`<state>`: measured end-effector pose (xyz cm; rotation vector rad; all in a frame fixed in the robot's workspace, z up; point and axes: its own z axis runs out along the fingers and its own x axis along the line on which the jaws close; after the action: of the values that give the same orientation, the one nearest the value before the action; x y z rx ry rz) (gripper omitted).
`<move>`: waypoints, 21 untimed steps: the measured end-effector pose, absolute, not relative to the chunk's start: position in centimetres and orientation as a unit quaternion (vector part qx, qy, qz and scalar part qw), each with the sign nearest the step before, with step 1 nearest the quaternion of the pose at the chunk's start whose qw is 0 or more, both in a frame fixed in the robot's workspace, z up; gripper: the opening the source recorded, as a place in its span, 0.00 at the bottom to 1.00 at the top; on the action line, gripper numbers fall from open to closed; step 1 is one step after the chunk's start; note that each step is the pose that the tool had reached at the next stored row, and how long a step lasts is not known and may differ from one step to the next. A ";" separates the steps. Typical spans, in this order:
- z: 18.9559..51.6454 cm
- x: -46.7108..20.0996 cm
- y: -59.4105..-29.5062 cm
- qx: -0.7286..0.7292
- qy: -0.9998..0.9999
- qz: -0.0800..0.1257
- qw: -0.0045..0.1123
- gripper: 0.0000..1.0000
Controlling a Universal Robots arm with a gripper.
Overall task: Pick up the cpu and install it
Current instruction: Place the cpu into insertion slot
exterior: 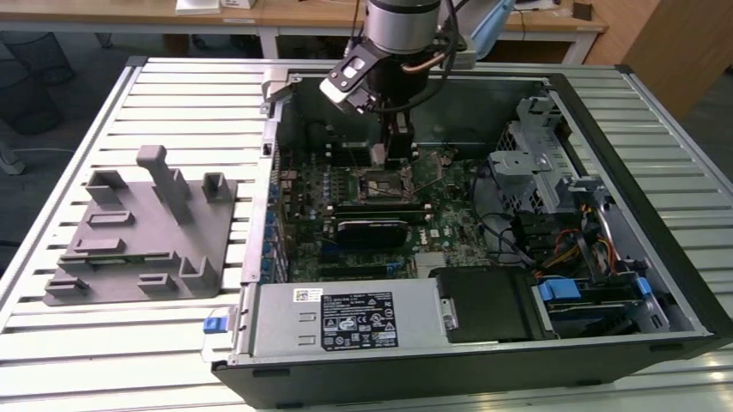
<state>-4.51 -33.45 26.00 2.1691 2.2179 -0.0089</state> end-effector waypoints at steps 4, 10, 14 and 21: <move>25.6 -4.5 -33.4 0.699 0.715 -0.003 0.020 0.54; 25.0 -4.5 -33.4 0.699 0.715 -0.003 0.020 0.54; 24.6 -4.5 -33.4 0.699 0.715 -0.003 0.020 0.54; 23.8 -4.5 -33.4 0.699 0.715 -0.003 0.020 0.54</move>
<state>-4.51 -33.45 23.78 2.1692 2.2179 -0.0086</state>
